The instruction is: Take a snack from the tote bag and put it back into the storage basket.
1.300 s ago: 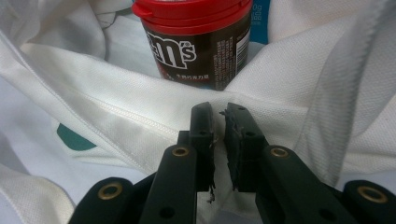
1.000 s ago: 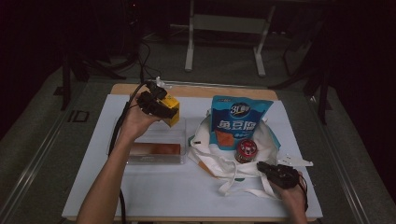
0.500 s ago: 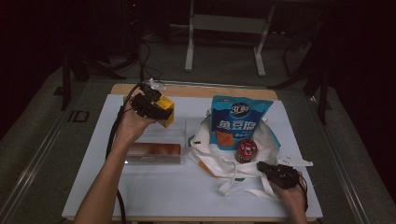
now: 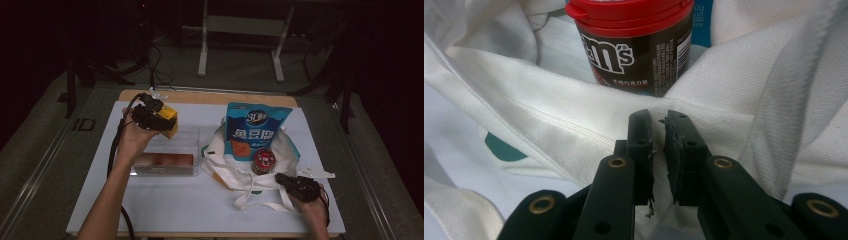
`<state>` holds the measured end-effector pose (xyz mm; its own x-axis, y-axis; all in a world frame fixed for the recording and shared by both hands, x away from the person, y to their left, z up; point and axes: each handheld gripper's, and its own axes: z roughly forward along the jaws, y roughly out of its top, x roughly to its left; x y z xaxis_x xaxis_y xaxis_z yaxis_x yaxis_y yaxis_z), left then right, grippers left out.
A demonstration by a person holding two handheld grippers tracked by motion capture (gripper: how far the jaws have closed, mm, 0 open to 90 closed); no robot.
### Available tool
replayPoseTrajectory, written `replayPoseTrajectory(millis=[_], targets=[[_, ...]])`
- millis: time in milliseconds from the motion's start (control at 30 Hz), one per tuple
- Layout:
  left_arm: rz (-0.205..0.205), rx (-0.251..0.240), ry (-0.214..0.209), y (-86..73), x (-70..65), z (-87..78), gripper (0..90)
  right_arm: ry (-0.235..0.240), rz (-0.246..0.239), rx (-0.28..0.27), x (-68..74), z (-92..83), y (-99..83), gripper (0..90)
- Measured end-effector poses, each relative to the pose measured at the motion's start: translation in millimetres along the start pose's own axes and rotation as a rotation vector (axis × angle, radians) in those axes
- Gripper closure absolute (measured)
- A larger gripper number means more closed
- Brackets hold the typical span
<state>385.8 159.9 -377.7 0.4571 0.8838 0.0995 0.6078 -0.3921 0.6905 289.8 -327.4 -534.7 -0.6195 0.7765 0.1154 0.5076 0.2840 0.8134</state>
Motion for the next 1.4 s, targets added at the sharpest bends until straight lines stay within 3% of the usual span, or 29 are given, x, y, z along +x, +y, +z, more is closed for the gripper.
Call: replayPoseTrajectory(millis=[733,1400], targets=[[-0.098,0.035,0.083,-32.2,27.0,0.2,28.3,-0.003,0.000,-0.001,0.4,-0.2,-0.1,81.4],[-0.183,0.079,0.110,-68.4,43.7,10.5,28.2,-0.002,0.000,-0.001,0.3,-0.3,-0.2,81.3]])
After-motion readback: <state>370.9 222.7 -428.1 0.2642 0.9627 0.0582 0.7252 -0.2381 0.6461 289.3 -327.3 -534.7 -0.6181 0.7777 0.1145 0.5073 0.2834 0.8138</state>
